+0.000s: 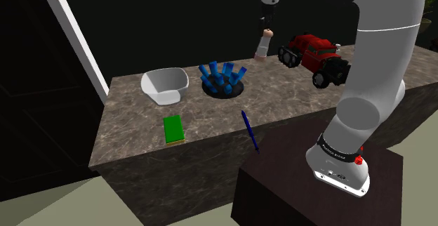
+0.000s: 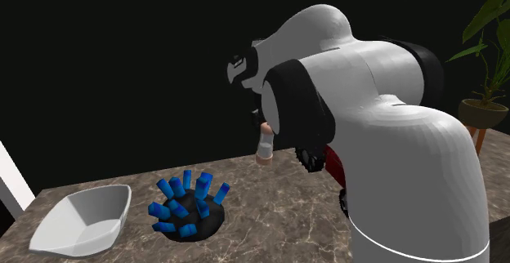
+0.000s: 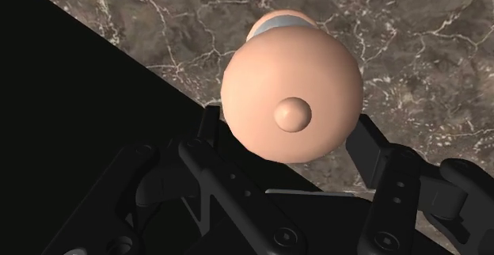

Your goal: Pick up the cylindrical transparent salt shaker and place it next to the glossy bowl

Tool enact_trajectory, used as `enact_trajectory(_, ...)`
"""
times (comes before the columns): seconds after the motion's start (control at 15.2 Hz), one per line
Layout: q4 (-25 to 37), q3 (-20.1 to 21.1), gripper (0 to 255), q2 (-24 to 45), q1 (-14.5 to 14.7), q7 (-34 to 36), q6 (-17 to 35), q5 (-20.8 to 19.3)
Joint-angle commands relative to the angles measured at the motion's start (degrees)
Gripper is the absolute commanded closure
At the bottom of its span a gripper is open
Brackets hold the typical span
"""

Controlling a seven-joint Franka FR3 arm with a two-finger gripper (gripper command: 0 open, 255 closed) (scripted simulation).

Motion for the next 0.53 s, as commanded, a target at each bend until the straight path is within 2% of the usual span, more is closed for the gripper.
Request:
enact_trajectory(0.0,1.3,-0.1,255,-0.3,-0.1,0.0,-1.5,-0.1)
enact_trajectory(0.46,6.0,-0.3,255,-0.8,-0.3,0.1,-6.7,-0.4)
